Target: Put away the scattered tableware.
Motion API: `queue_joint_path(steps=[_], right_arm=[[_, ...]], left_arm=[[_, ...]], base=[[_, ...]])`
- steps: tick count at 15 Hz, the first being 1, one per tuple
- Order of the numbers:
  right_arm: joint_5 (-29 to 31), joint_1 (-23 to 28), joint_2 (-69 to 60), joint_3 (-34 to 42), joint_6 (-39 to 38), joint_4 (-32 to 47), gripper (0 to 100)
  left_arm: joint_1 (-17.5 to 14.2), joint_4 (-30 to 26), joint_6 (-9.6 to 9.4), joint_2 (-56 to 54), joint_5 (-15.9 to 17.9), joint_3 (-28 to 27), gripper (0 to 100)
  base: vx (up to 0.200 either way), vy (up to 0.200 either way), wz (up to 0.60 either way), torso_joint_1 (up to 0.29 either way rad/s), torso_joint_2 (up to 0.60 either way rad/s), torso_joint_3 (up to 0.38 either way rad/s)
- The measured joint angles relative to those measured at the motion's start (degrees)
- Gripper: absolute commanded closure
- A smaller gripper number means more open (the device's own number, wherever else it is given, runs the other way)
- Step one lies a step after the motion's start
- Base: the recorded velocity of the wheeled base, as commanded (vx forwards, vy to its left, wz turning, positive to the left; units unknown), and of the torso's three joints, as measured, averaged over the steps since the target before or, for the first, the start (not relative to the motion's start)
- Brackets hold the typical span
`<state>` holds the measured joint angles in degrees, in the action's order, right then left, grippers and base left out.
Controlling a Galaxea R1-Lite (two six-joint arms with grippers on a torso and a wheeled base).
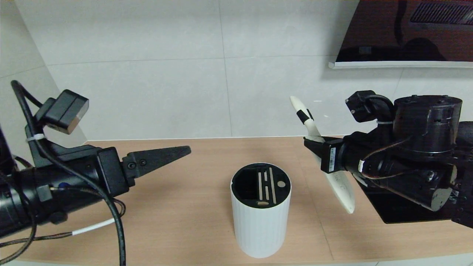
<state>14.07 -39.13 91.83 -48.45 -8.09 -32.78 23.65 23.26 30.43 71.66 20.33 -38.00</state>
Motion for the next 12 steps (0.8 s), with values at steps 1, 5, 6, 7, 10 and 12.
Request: queue_joint_path(steps=[1, 5, 6, 7, 10, 12], right_arm=[[0.0, -1.0, 0.0, 0.2, -0.4, -0.1, 100], [-0.3, -3.2, -0.3, 1.9, -0.4, -1.0, 100], [-0.3, -3.9, -0.4, 1.9, -0.5, -1.2, 100], [-0.1, -4.8, -0.5, 1.9, -1.1, -1.5, 100], [-0.2, -8.2, -0.5, 1.0, -4.1, -1.6, 100], [-0.2, -11.0, -0.3, 0.5, -6.4, -1.5, 100]], left_arm=[[1.7, 1.0, 2.22, 0.7, 0.0, 0.2, 0], [6.1, 8.9, 9.56, 5.1, -0.6, 0.0, 0], [6.7, 10.7, 11.23, 6.3, -0.7, 0.0, 0], [7.2, 12.8, 13.34, 7.4, -0.7, 0.0, 0], [8.2, 18.2, 17.53, 10.3, -0.7, -0.3, 0], [8.4, 20.8, 18.75, 11.5, -0.8, -0.1, 0]], base=[[0.0, 0.0, 0.0, 0.0, 0.0, 0.0], [0.0, 0.0, 0.0, 0.0, 0.0, 0.0], [0.0, 0.0, 0.0, 0.0, 0.0, 0.0], [0.0, 0.0, 0.0, 0.0, 0.0, 0.0], [0.0, 0.0, 0.0, 0.0, 0.0, 0.0], [0.0, 0.0, 0.0, 0.0, 0.0, 0.0]])
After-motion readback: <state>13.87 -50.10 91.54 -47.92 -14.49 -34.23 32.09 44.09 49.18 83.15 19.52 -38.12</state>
